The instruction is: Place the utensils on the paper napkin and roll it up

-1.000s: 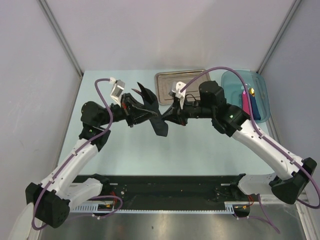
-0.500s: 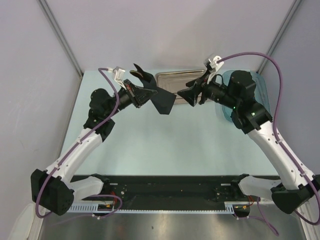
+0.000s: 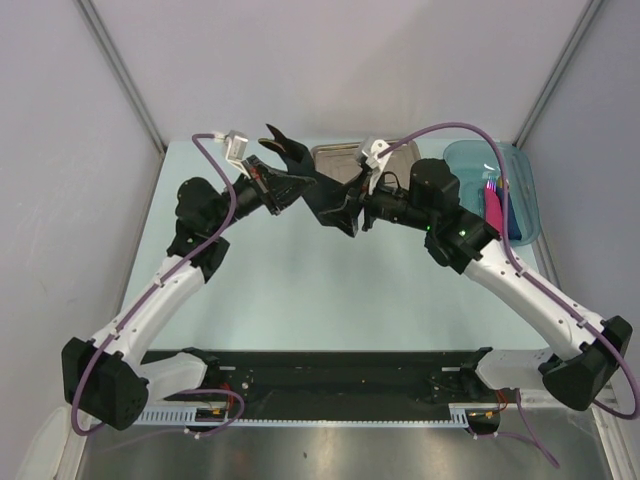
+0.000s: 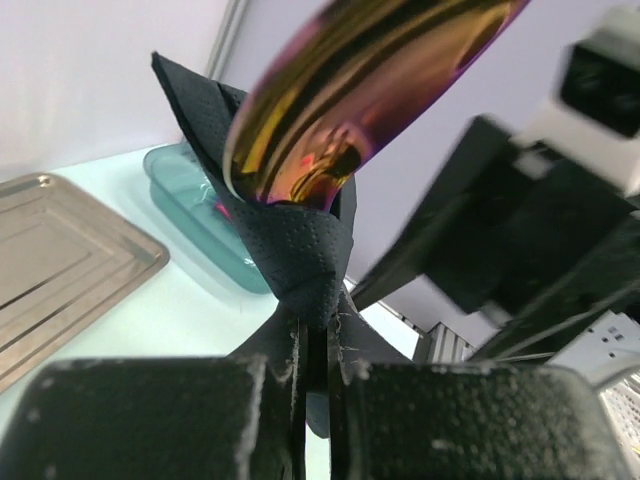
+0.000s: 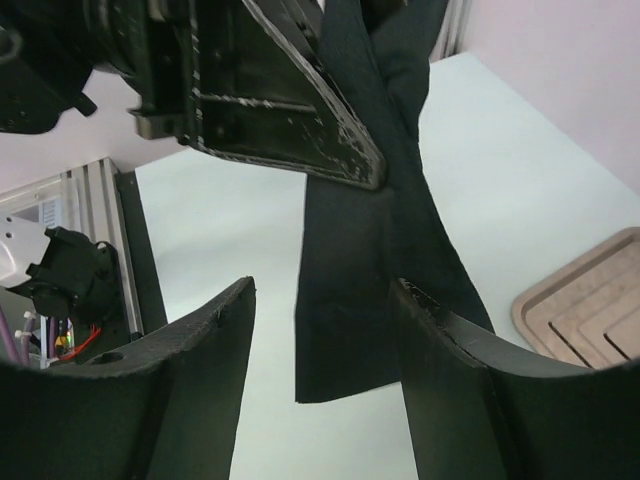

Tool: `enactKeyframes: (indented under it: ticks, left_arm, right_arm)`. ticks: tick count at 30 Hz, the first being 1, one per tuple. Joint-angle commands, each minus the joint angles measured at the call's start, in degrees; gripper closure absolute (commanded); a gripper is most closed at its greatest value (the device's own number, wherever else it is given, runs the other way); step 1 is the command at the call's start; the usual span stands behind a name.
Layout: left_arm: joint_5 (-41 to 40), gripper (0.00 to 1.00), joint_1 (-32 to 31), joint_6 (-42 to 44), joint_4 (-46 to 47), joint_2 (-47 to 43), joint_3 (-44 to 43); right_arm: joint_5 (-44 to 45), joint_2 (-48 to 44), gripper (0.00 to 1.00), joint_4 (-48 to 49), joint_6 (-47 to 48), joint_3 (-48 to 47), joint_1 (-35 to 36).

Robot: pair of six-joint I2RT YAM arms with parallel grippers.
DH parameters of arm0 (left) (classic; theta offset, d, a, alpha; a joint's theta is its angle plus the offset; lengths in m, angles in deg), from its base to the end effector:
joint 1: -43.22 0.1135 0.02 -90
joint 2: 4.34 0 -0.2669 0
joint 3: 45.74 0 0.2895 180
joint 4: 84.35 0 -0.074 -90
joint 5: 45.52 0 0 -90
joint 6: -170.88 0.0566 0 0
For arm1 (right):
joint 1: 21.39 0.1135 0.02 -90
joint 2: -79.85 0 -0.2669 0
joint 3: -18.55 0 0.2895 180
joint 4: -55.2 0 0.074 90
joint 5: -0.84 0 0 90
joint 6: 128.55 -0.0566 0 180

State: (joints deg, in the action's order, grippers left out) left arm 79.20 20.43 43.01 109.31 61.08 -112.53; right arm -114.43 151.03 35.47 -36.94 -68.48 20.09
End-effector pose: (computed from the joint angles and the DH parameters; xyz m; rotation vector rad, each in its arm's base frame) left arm 0.2777 -0.1517 0.3944 0.3733 1.4293 -1.2698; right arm 0.2367 0.2415 0.4367 -0.9399 1.4267 0.8852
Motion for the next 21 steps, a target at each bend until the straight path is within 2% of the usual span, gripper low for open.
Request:
enactKeyframes:
  ticks: [1,21]
  left_arm:
    - [4.64,1.00,0.29,-2.74,8.64,-2.94,-1.87]
    - [15.73,1.00,0.64,-12.76,23.41,-0.04,-0.72]
  right_arm:
    - [-0.65,0.45,0.39,6.18,1.82,0.10,0.63]
    - [-5.22,0.98,0.39,4.61,1.21,-0.25,1.94]
